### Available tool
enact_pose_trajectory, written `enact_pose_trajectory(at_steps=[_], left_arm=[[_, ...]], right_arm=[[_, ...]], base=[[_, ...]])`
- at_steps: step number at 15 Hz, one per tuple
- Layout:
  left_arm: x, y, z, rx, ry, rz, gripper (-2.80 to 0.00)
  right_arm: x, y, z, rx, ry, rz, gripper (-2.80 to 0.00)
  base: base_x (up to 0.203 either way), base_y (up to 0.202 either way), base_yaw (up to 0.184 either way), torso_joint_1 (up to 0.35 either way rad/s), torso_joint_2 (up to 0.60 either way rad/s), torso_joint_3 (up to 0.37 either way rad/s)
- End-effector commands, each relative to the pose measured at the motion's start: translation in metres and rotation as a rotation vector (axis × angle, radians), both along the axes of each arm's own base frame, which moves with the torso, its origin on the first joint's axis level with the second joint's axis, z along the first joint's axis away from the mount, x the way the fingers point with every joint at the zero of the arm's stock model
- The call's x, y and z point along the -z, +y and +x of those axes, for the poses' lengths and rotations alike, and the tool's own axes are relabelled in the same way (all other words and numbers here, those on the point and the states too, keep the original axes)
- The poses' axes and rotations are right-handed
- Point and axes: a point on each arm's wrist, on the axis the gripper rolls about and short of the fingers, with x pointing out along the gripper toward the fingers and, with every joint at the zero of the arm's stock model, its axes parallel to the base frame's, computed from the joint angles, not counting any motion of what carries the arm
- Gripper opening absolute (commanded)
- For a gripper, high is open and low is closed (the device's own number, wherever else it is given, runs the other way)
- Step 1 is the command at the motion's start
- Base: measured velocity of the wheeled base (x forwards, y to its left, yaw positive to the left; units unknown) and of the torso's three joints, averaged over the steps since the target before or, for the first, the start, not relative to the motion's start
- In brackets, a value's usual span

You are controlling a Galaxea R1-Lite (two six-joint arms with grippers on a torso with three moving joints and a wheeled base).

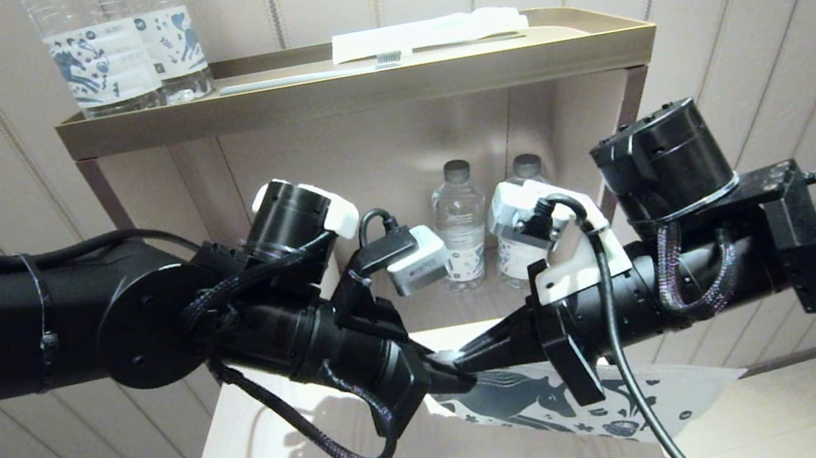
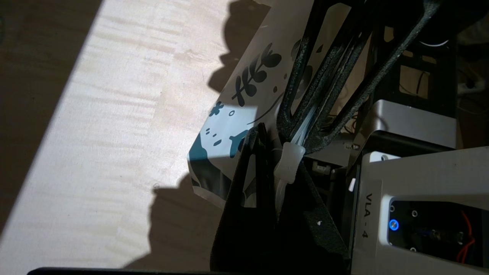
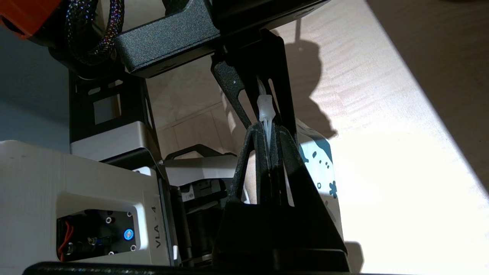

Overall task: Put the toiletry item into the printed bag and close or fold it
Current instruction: Close the strorage bag and place it on the desk

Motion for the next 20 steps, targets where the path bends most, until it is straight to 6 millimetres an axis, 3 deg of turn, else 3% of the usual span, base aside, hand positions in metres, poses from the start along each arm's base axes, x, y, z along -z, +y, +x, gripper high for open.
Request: enact_pose_trajectory(at_steps=[1, 3, 4, 5, 20], left_arm=[[0.0002, 0.0003, -0.0003, 0.003, 0.001, 0.000, -2.80], [0.0003, 0.0009, -0.0010, 0.003, 0.003, 0.001, -2.80], [0.0000, 0.0005, -0.0006, 0.003, 0.001, 0.000, -2.80], [0.0005, 0.0003, -0.0004, 0.004, 0.003, 0.000, -2.80], [0.0005, 0.0003, -0.0004, 0.004, 0.006, -0.001, -2.80]], right_arm=[[-0.0031, 0.0001, -0.0001, -0.001, 0.001, 0.011, -2.80], [-0.0028, 0.0012, 0.0007, 0.000, 0.008, 0.012, -2.80], [-0.0016, 0.0013, 0.0014, 0.001, 0.011, 0.010, -1.06], [-0.0004, 0.0013, 0.0011, -0.002, 0.011, 0.007, 0.00], [0.0040, 0.0069, 0.0086, 0.003, 0.028, 0.007, 0.00]], base=[[0.000, 0.000, 0.000, 0.000, 0.00, 0.000], [0.000, 0.000, 0.000, 0.000, 0.00, 0.000], [0.000, 0.000, 0.000, 0.000, 0.00, 0.000], [0.000, 0.000, 0.000, 0.000, 0.00, 0.000], [0.000, 0.000, 0.000, 0.000, 0.00, 0.000]])
